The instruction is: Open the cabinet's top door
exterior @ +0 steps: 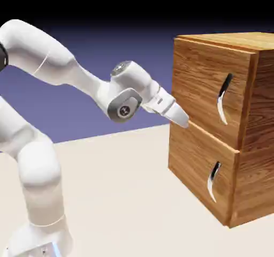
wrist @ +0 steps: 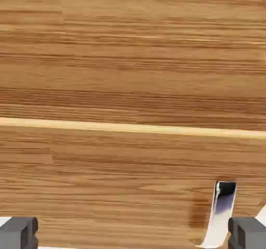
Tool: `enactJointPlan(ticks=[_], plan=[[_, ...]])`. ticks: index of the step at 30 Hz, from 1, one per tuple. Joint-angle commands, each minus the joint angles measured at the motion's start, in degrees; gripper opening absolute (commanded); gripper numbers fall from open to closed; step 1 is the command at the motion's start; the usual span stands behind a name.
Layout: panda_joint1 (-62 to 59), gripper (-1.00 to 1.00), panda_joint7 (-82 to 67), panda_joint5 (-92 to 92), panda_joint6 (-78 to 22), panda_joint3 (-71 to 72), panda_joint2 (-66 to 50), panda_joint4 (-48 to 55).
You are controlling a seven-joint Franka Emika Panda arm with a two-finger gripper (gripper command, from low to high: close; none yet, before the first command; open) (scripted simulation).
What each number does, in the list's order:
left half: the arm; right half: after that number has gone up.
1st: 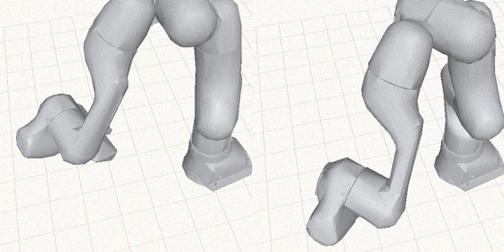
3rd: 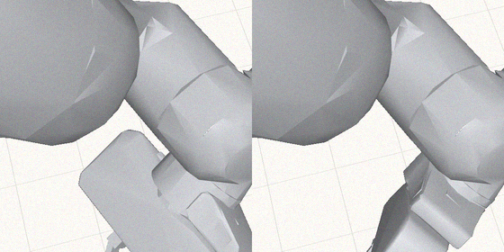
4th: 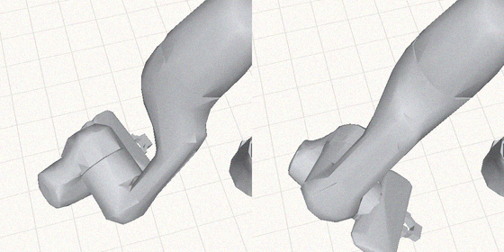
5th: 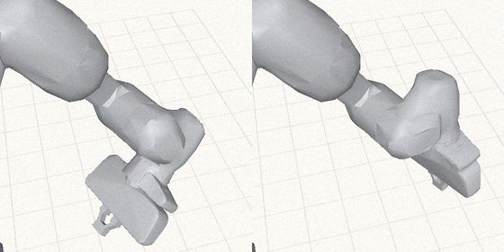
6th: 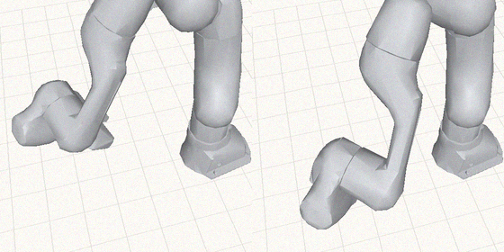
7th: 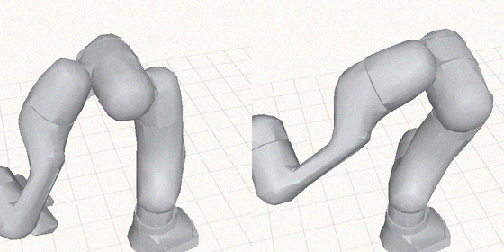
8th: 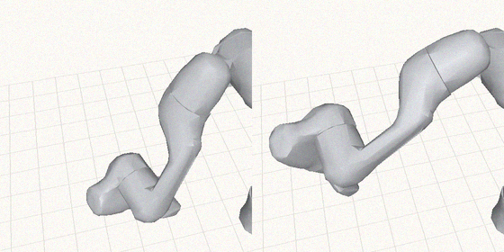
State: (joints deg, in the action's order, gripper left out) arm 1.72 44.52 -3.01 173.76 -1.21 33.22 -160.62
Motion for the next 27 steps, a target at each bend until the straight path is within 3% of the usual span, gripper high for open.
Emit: enactJointPlan(ticks=[1, 27], plan=[[0.86, 1.0, 1.71, -2.5, -0.21, -1.01, 0.46, 0.32], [23.22, 1.0, 46.11, -67.28, -5.53, -27.14, 12.47, 8.59]])
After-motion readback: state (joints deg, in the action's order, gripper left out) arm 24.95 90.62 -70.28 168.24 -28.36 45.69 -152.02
